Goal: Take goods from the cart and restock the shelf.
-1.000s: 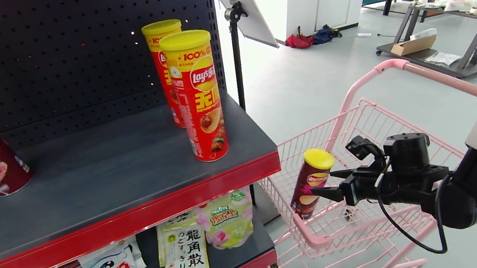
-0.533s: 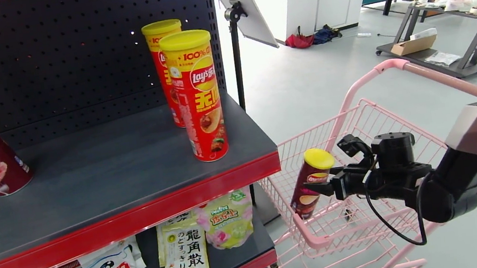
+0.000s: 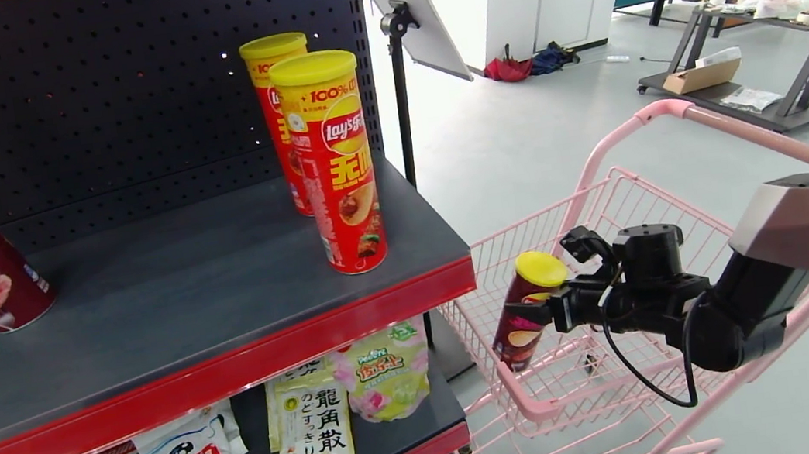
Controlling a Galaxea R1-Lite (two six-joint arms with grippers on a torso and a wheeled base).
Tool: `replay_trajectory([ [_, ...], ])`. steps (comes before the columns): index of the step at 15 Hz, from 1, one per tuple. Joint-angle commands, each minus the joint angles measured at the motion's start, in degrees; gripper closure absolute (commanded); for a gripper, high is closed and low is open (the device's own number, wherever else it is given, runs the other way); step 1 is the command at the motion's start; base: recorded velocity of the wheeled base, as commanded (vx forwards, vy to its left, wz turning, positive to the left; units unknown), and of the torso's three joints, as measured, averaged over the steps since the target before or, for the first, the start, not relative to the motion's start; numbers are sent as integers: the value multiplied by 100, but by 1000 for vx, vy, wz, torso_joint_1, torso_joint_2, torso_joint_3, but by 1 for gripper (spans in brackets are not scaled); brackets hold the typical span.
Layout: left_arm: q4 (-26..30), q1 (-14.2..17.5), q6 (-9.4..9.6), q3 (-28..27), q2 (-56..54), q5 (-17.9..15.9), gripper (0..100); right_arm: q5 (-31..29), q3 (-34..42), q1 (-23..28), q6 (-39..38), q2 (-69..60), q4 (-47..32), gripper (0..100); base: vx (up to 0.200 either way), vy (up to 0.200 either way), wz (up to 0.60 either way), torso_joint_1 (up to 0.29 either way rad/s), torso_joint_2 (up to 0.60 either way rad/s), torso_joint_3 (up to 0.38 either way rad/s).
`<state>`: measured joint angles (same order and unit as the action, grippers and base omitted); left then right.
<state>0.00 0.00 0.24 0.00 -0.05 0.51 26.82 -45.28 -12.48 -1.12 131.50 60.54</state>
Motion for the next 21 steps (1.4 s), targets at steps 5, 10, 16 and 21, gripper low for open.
replay_trajectory([
  [5,0,0,2,0,5,2,0,-133,-95,-149,-55,148,19,100,0,0,0,0,0,0],
  [10,0,0,2,0,5,2,0,-291,1,-149,-143,174,204,100,0,0,0,0,0,0],
  [16,0,0,2,0,5,2,0,-704,36,-70,-99,-1601,116,100,0,0,0,0,0,0],
  [21,0,0,2,0,5,2,0,-1267,-34,-114,112,-4335,-2644,100,0,0,0,0,0,0],
])
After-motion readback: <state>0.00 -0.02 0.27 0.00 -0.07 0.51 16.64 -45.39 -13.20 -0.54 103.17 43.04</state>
